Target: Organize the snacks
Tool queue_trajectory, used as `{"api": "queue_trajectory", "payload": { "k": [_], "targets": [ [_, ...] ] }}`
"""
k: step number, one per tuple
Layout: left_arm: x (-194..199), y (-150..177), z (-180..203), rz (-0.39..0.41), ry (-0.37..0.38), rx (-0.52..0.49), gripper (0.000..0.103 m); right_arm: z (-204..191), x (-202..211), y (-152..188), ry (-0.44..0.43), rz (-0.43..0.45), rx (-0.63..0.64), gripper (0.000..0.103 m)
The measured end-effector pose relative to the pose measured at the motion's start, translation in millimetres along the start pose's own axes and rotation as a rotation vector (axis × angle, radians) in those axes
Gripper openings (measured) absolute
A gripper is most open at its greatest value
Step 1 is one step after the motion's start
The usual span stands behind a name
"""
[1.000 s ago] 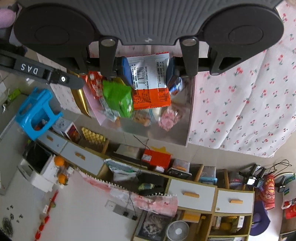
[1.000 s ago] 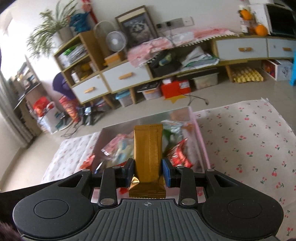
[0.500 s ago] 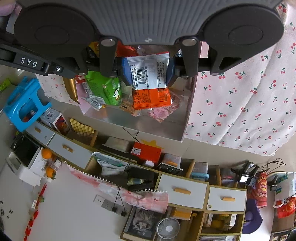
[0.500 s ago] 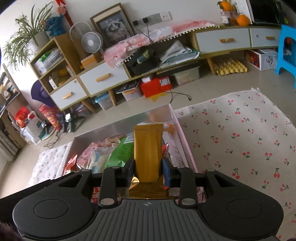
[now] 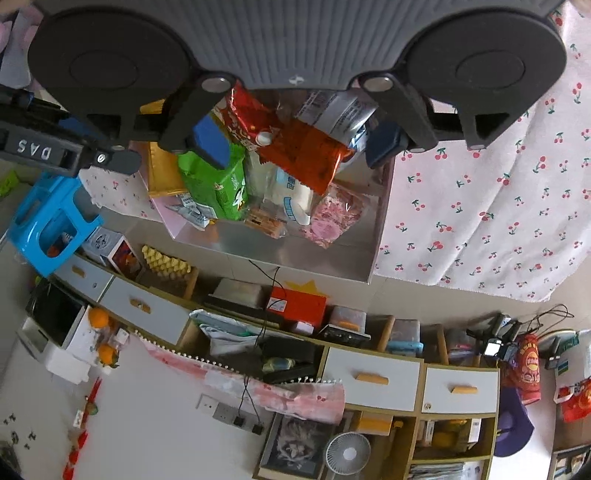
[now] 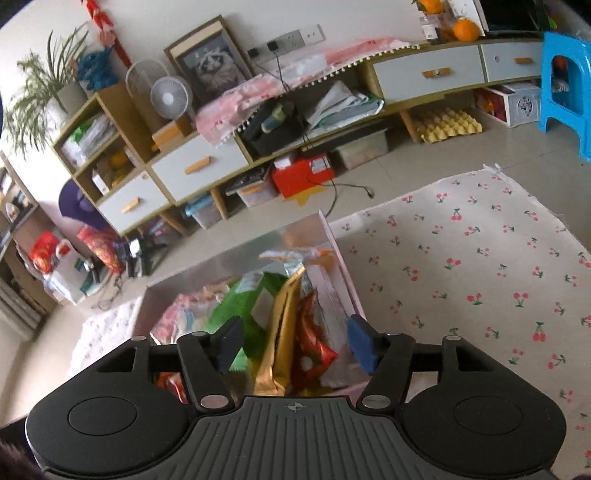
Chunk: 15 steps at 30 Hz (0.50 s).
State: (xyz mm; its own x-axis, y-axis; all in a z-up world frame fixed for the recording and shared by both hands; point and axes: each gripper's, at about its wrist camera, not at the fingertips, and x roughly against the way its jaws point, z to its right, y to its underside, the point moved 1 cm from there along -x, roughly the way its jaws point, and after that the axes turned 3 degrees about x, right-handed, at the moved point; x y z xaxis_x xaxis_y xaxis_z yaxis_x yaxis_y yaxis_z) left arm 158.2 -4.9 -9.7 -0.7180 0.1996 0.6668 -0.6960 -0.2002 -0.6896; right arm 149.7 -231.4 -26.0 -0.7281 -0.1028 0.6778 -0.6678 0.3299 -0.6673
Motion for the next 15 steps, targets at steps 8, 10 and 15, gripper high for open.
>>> {"api": "queue_trajectory", "payload": {
  "k": [8,10,15],
  "targets": [
    [13,6,12,-0.036,0.011,-0.07,0.091,-8,16,8,0.034,-0.047,0.119,0.071],
    [17,9,13,-0.046,0.001,-0.083,0.093,-7,22,9,0.04,-0.052,0.128,0.073],
    [27,18,10,-0.082,-0.03,-0.105,0.095,1,38,12,0.049,-0.063,0.162,0.075]
  ]
}}
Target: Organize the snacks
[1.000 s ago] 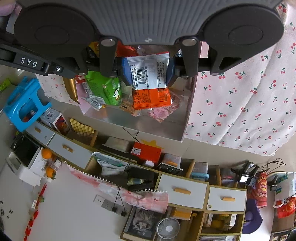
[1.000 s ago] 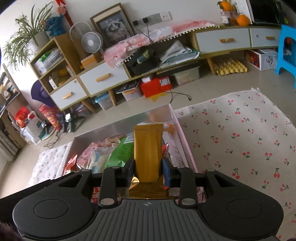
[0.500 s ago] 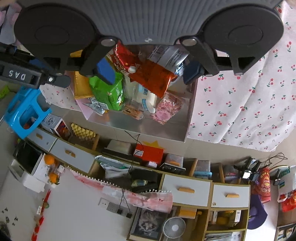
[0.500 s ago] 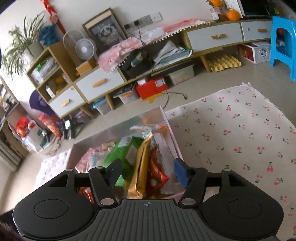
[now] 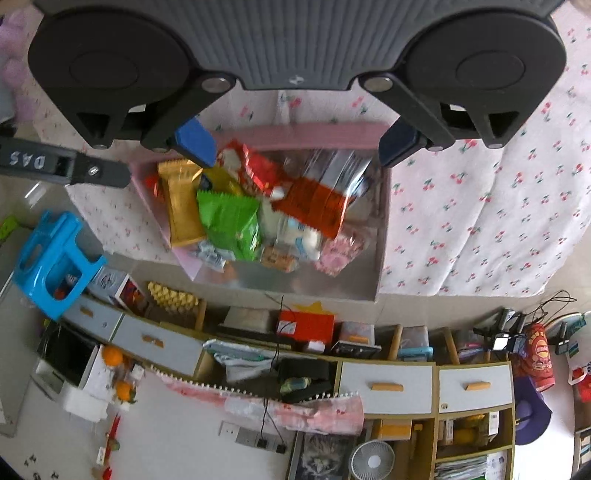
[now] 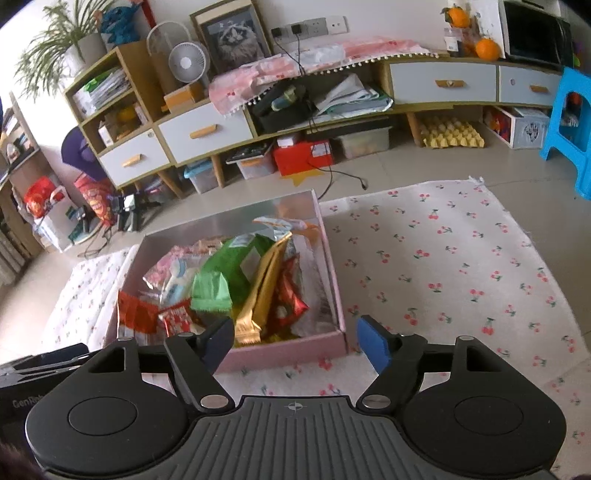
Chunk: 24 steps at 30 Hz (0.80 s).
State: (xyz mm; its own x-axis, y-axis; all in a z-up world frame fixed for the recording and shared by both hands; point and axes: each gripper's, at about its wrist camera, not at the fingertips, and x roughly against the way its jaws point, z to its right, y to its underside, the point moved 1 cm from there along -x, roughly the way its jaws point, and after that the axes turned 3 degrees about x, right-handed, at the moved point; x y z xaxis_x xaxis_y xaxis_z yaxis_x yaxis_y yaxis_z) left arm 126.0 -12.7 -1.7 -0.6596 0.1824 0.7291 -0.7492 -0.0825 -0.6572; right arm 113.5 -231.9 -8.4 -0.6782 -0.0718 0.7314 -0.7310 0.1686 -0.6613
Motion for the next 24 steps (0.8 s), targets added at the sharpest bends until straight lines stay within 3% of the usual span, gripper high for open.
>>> {"api": "queue_trajectory", "payload": {
  "k": [10,17,24],
  "targets": [
    [24,23,5,-0.06,-0.068,-0.034,0.101,-4,30,19,0.064,-0.024,0.146,0.076],
    [41,39,2,-0.116,-0.113,0.019,0.102,-18,51,35,0.049,-0.077,0.176,0.082],
    [52,45,-1,-0.106,-0.181,0.035,0.102,-36,54,45,0.046,-0.099,0.197,0.083]
  ]
}}
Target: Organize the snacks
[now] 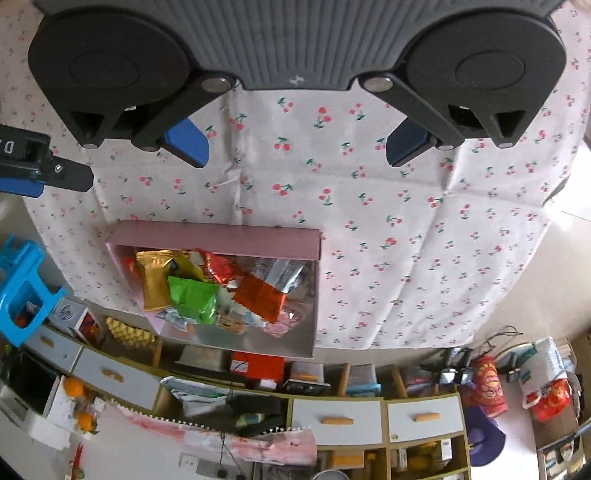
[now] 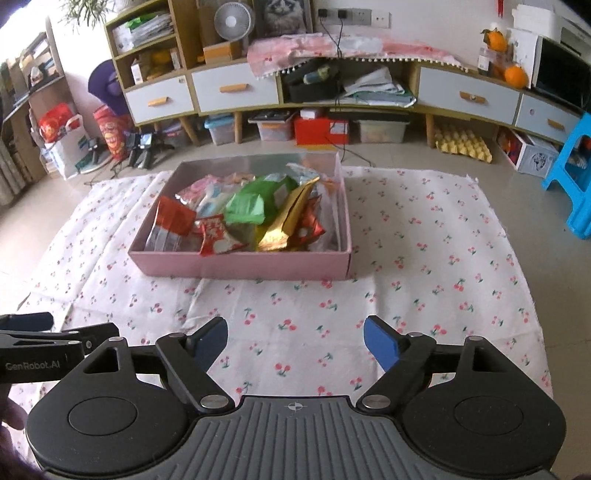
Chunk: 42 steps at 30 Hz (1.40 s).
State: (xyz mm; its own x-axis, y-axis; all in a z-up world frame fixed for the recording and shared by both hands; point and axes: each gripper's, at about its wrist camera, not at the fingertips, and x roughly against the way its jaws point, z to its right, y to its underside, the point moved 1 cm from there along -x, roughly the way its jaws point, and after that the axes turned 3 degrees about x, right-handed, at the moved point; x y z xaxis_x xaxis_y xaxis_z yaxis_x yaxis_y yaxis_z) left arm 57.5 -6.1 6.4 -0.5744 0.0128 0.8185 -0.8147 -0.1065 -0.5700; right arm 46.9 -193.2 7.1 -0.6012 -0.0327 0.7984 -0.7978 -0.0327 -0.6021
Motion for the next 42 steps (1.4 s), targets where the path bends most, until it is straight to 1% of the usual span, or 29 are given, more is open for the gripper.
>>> {"api": "queue_trajectory", "payload": {
  "k": [3,6,10,17,42],
  "targets": [
    [0,1,1,-0.003,-0.019,-0.002,0.102,-8,-4,2,0.007,-0.015,0.017,0.083],
    [0,2,2,-0.008,-0.022,-0.008,0.102,-12,-7,3,0.008,-0.017,0.024,0.083],
    [3,2,2,0.003,-0.019,-0.017,0.102,-13,-8,1,0.017,-0.014,0.017,0.083],
    [2,2,3,0.0,-0.014,-0.027,0.102,-9,-10,2,0.031,-0.019,0.013,0.083],
    [4,3,8,0.007,0.016,-0.046,0.102,-7,-13,3,0.024,-0.037,-0.001,0.084]
  ]
}}
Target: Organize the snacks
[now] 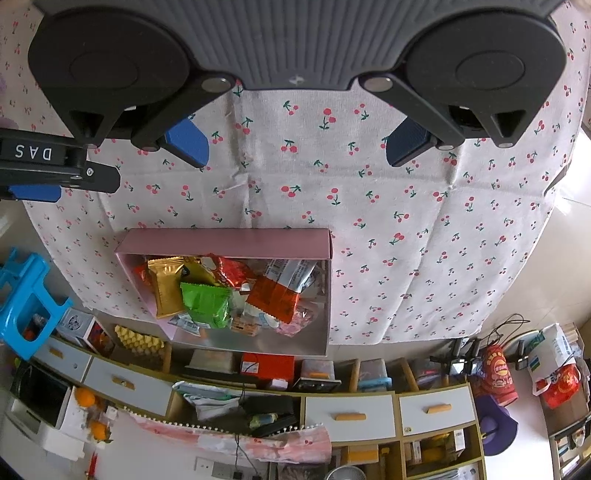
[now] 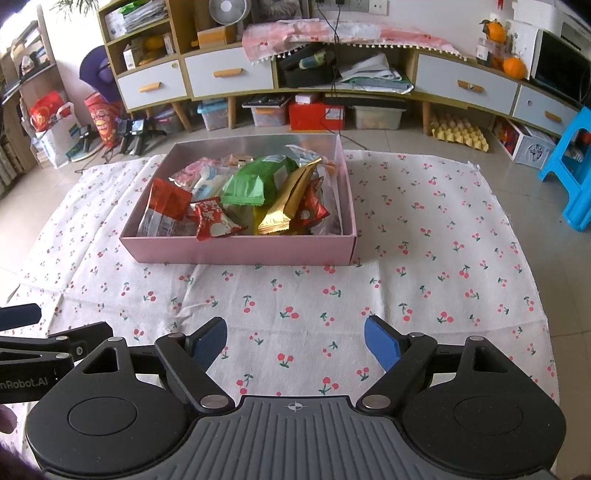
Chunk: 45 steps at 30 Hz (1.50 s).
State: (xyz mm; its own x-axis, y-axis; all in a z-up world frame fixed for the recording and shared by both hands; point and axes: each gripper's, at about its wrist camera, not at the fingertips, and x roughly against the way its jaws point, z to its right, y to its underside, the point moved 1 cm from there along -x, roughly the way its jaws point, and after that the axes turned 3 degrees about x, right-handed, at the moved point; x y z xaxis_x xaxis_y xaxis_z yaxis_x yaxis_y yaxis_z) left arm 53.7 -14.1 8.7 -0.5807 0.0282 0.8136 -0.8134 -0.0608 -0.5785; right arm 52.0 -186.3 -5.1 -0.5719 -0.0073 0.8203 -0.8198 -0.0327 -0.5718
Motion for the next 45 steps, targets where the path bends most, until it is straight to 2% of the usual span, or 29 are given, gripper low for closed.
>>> {"api": "queue_trajectory", "payload": {
  "k": [45],
  "targets": [
    [0.2,0.9,2.9,0.001,0.005,-0.018,0.102,0.4,-3.6,2.3,-0.004,-0.025,-0.006,0.084]
  ]
}}
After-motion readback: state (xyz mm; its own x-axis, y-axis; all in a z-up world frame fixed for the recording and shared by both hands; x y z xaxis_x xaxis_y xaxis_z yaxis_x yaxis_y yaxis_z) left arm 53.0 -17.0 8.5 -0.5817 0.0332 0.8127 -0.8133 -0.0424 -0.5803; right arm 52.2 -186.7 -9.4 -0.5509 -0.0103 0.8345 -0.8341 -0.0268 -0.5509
